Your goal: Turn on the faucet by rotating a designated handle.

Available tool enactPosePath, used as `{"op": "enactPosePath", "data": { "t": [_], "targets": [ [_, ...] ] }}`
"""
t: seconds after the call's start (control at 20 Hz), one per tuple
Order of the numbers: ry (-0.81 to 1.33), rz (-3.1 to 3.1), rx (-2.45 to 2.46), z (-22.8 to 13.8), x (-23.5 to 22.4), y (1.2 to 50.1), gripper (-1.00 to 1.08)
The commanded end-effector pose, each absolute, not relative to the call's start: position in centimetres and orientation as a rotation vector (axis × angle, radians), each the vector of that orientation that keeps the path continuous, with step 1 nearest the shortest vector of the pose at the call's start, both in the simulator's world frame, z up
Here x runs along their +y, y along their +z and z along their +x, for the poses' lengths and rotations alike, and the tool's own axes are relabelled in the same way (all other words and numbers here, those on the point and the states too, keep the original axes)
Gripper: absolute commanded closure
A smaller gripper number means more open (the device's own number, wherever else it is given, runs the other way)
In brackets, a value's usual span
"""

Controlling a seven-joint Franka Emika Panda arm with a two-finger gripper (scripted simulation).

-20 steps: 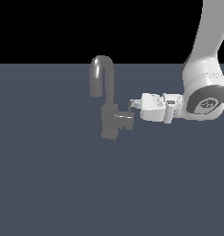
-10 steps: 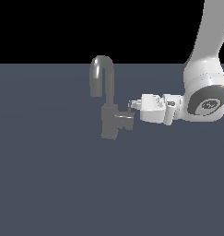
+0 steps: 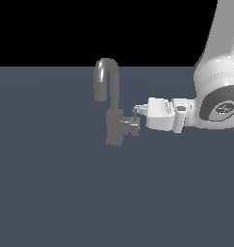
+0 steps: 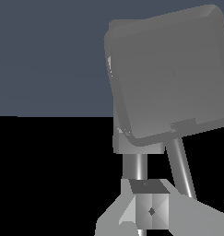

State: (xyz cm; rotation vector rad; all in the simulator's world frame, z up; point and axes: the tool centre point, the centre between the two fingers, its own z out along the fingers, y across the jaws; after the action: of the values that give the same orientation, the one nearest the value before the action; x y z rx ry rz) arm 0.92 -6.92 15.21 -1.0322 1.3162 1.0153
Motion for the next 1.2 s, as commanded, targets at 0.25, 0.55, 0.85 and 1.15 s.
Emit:
{"op": "enactPosePath", "data": {
  "t": [0.25, 0.55, 0.85, 1.15],
  "targets": [
    [1.016, -1.034, 1.312, -0.6, -6.5, 15.3, 1.08],
    [1.023, -1.032, 1.312, -3.1, -5.9, 13.9, 1.08],
    [1.029, -1.03, 1.313, -5.2, -5.4, 12.7, 1.08],
    [1.011, -1.04, 1.301, -4.8, -5.5, 11.2, 1.08]
  ]
}}
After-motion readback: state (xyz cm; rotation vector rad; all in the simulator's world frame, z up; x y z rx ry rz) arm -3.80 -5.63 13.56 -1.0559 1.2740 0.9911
